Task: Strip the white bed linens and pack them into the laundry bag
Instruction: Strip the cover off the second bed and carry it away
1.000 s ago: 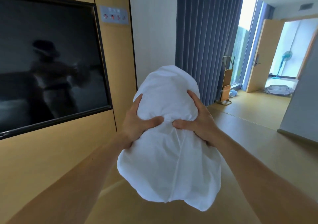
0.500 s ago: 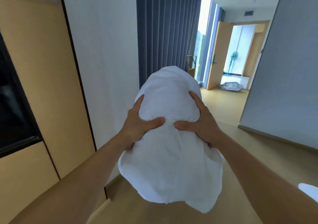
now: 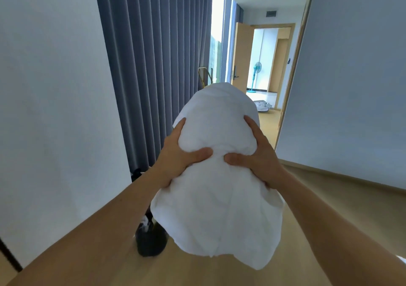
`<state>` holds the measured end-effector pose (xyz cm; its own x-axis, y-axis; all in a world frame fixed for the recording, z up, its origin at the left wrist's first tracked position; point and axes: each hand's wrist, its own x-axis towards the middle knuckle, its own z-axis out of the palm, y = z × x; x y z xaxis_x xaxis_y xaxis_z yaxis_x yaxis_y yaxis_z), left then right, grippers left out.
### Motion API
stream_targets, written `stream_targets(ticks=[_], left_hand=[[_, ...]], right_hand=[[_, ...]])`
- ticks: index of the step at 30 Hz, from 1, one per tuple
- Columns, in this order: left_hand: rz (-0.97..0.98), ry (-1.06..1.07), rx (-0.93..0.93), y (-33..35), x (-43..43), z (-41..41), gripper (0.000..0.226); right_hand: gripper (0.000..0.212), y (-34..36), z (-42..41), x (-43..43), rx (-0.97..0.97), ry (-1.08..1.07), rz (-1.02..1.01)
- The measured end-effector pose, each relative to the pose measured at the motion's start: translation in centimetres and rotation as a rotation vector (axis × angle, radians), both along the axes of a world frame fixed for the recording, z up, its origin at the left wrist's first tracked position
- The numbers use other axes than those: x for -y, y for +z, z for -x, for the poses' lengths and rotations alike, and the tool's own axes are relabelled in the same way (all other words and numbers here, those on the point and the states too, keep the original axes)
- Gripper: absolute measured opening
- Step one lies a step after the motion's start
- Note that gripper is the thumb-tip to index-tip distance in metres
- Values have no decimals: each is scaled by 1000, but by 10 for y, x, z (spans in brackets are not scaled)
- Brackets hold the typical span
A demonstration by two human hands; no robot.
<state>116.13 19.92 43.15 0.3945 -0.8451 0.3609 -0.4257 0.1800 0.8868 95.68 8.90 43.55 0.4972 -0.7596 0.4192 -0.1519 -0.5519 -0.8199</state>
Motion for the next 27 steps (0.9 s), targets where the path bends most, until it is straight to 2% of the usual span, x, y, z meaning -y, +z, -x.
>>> stream_targets(ticks=[4, 8, 11, 14, 19, 27], left_hand=[[2, 19, -4, 12, 86, -28, 115], [-1, 24, -22, 15, 162, -66, 123], [2, 30, -16, 14, 219, -102, 119], [23, -3, -16, 8, 284, -142, 111], [25, -71, 4, 9, 395, -202, 121], [-47, -167, 30, 4, 564, -260, 119]], right_hand=[[127, 13, -31, 90, -21, 0, 17], [128, 17, -71, 171, -43, 21, 11], [128, 15, -108, 228, -40, 15, 2], [127, 10, -146, 288, -33, 5, 11], [124, 11, -196, 379, -6, -66, 32], [117, 4, -240, 521, 8, -169, 6]])
